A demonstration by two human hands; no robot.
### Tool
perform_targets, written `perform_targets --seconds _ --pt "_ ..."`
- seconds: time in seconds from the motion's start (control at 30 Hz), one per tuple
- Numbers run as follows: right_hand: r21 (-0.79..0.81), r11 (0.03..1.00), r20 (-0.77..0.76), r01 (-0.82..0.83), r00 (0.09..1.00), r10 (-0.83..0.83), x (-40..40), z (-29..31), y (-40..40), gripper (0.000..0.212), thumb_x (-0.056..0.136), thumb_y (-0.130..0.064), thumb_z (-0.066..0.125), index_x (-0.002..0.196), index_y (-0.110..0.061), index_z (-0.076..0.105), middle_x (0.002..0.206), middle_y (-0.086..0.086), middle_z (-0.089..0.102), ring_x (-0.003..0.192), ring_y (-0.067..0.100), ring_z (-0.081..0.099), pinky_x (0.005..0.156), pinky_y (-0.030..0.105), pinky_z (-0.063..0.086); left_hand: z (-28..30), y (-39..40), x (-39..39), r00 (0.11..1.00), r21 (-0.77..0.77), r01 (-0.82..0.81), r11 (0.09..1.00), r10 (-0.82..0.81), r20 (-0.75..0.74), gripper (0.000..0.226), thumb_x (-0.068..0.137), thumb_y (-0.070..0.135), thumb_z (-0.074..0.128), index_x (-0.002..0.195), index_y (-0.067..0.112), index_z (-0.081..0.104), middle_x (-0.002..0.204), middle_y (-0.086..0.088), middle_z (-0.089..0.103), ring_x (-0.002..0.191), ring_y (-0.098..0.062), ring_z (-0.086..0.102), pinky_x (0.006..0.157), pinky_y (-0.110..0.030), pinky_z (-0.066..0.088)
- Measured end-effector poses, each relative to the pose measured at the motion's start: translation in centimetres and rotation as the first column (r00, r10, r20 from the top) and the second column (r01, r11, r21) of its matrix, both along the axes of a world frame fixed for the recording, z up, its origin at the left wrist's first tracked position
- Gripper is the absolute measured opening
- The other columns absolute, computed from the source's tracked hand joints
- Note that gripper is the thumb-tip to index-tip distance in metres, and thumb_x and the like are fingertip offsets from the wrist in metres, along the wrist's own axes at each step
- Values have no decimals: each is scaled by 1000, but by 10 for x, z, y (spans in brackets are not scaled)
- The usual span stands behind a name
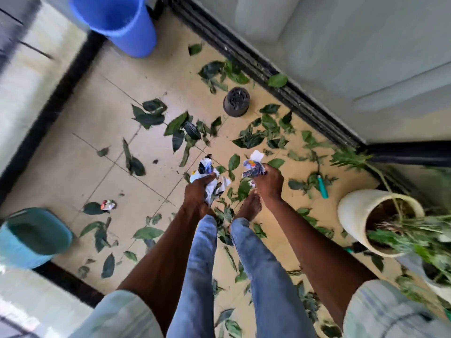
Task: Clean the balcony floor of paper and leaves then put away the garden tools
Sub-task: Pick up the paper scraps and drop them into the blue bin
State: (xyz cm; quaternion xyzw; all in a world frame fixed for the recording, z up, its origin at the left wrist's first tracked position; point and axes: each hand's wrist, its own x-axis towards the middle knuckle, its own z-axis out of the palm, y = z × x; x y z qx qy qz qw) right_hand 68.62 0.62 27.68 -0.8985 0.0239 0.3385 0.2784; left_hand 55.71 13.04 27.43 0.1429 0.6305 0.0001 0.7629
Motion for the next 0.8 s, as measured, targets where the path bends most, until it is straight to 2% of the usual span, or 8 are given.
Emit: perform_targets --seconds 0.17,0.27,0.37,0.43,0.5,0.6,0.73,0.8 --pt "147 985 -103 89 992 -75 7 146 14 12 79 -2 71 90 4 70 75 16 62 53 15 47 36 7 29 124 8 2 995 67 63 996 -58 -79 53 51 19 85 99 4 68 88 -18 66 85 -32 63 72 -39 52" --pt "172 983 -115 70 992 -50 4 222 16 14 79 0 72 92 6 70 73 13 58 52 12 45 35 7 29 188 12 4 998 167 59 984 -54 -36 36 45 22 87 72 8 68 79 -17 59 76 -25 54 76 -43 47" --pt "185 982 -137 46 990 -20 -2 273 22 30 78 -2 74 107 4 69 89 14 65 70 19 53 37 14 31 227 17 -4 998 259 56 964 -51 -26 32 46 22 87 62 13 61 79 -17 51 77 -25 43 73 -44 42" --pt "188 982 -140 13 990 14 -8 299 26 38 77 -8 75 114 -1 67 104 15 68 77 20 55 42 18 34 256 20 -11 997 289 66 955 -49 -67 41 43 27 88 63 14 55 70 -16 49 70 -25 42 68 -42 41" --pt "201 980 -143 -12 989 41 -12 320 34 33 81 -7 71 113 -2 66 103 13 67 70 20 54 38 15 34 300 17 -14 995 318 74 945 -47 -91 35 53 23 86 66 12 56 60 -13 52 57 -22 45 62 -36 43" --pt "245 969 -166 3 985 39 -21 342 45 33 85 3 63 119 0 64 102 15 65 59 16 49 28 9 28 347 13 -20 993 374 48 926 -5 -115 23 70 13 80 64 9 58 49 -10 49 46 -19 38 51 -27 31" --pt "265 964 -165 -25 984 71 -33 346 60 37 88 2 59 125 -2 60 112 16 64 73 21 51 27 9 28 357 13 -34 989 407 62 911 0 -149 17 68 8 79 68 5 62 72 -17 60 53 -20 53 56 -28 42" --pt "266 961 -173 -72 978 121 -35 348 68 31 90 1 57 121 -3 60 108 14 64 74 21 51 29 11 31 362 19 -40 990 416 61 907 -2 -141 17 73 3 75 71 5 58 62 -14 54 37 -12 49 43 -18 41"
